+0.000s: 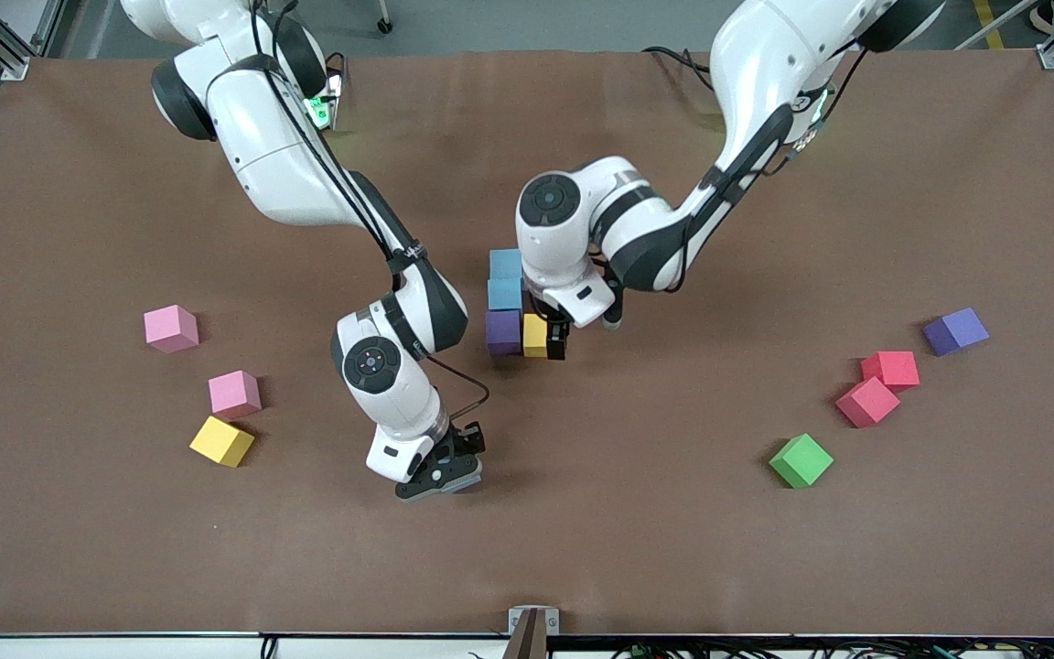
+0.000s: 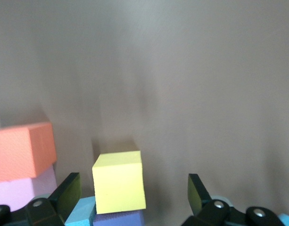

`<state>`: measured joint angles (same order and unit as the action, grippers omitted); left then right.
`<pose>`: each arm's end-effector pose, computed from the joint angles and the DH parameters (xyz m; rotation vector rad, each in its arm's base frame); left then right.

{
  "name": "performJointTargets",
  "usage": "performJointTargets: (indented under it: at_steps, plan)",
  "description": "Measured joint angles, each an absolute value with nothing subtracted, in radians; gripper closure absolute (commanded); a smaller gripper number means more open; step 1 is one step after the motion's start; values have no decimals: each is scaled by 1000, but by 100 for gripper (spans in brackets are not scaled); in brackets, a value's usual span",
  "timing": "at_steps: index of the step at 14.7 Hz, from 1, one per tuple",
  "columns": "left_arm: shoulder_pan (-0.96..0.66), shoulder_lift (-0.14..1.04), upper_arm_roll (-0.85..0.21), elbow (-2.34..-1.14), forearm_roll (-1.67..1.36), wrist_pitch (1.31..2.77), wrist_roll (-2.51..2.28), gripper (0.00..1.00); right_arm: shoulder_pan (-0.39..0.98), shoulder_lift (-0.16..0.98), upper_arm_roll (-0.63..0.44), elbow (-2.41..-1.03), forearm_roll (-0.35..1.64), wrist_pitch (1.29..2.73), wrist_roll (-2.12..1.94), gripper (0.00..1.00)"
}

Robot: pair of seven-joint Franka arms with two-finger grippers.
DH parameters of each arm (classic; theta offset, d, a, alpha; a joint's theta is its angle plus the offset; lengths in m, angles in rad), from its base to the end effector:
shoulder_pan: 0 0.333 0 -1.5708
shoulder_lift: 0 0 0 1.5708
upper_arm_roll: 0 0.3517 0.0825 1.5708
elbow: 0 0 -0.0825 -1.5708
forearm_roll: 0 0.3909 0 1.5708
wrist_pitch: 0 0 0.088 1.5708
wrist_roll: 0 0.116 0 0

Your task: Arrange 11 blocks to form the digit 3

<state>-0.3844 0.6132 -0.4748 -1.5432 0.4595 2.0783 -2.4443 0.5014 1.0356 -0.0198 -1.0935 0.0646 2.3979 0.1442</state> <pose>0.5335 -0.4896 0.3401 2.3538 2.0514 0.2081 0.7372 0.3932 0.2159 -2.9682 -0.4604 -0.3707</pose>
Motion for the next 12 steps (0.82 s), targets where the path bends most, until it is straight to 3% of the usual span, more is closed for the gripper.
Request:
performJointTargets:
  at_steps: [4, 12]
  plan:
    - [-271, 538, -472, -1558, 459, 2026, -2177, 2, 514, 1008, 24, -1147, 65, 2398, 322, 94]
    - [55, 570, -464, -1534, 398, 2035, -1395, 1, 627, 881, -4, -1351, 63, 2397, 417, 93]
